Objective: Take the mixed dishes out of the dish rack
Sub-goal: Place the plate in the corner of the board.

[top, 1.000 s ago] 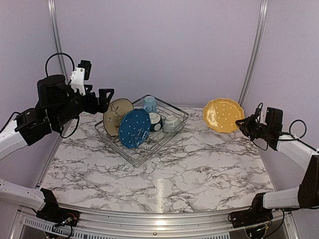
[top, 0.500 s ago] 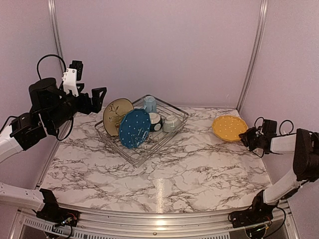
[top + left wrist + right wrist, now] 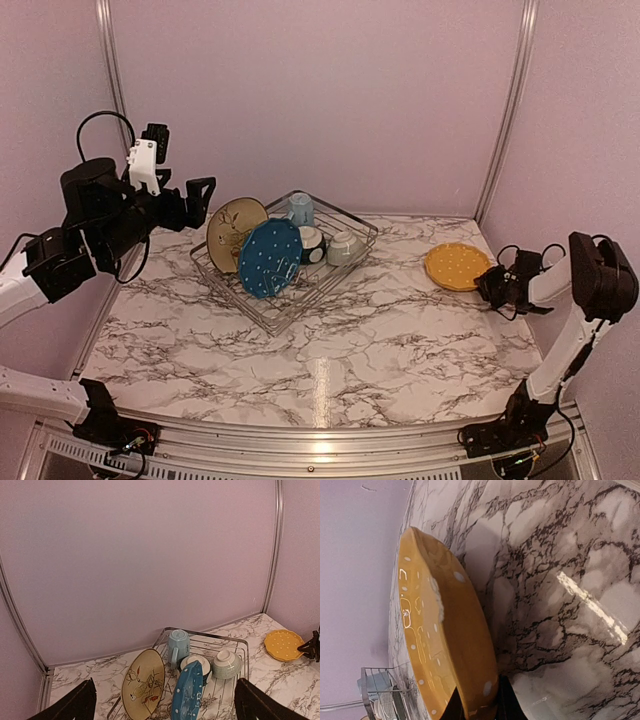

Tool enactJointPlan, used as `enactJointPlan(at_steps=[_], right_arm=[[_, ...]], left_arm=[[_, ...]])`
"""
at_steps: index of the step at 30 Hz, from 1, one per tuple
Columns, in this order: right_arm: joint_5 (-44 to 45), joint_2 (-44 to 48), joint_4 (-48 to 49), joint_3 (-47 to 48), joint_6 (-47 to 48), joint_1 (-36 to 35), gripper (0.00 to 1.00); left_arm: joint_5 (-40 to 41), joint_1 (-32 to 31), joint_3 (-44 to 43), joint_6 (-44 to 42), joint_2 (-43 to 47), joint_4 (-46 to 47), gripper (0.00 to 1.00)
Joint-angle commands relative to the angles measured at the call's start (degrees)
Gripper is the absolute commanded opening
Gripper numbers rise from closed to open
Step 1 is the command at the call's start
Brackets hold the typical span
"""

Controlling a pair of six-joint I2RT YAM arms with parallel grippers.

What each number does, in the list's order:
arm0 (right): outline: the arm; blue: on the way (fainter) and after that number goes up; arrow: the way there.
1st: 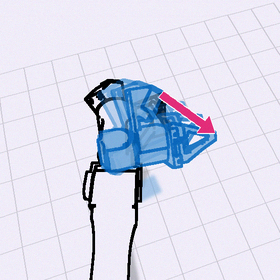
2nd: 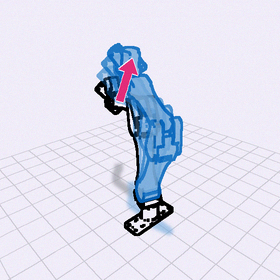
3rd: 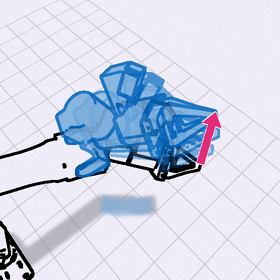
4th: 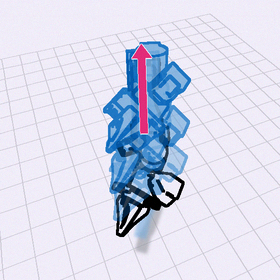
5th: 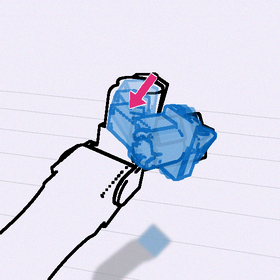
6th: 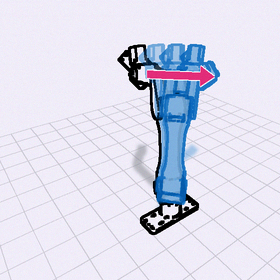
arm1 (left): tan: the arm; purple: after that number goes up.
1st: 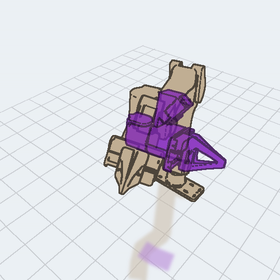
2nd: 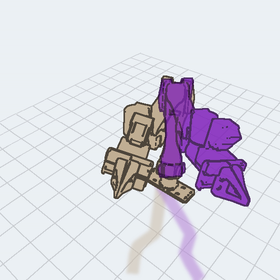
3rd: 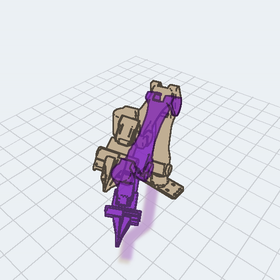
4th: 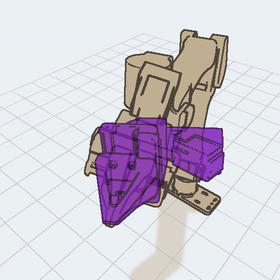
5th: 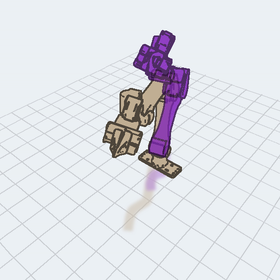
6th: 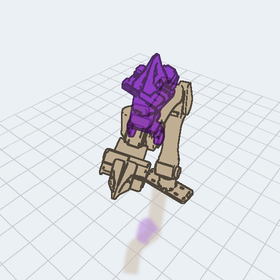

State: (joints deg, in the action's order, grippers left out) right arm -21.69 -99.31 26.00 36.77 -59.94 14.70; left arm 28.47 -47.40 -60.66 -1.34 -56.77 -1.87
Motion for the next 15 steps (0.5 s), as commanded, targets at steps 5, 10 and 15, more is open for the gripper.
enactJointPlan(at_steps=[5, 10, 15], right_arm=[[-0.8, -4.0, 13.3, 5.1, -0.8, 0.5, 0.0], [-0.1, -5.0, 9.5, 7.2, 2.4, 0.5, 0.1], [0.8, -3.8, 4.9, 7.8, 6.2, 0.5, 0.37]], left_arm=[[-1.4, 0.3, 0.2, 0.5, -1.1, 1.3, 0.99], [-1.8, 0.2, 0.0, 0.5, -1.2, 1.3, 0.99], [-2.2, 0.2, -0.2, 0.6, -1.6, 1.0, 0.99]])
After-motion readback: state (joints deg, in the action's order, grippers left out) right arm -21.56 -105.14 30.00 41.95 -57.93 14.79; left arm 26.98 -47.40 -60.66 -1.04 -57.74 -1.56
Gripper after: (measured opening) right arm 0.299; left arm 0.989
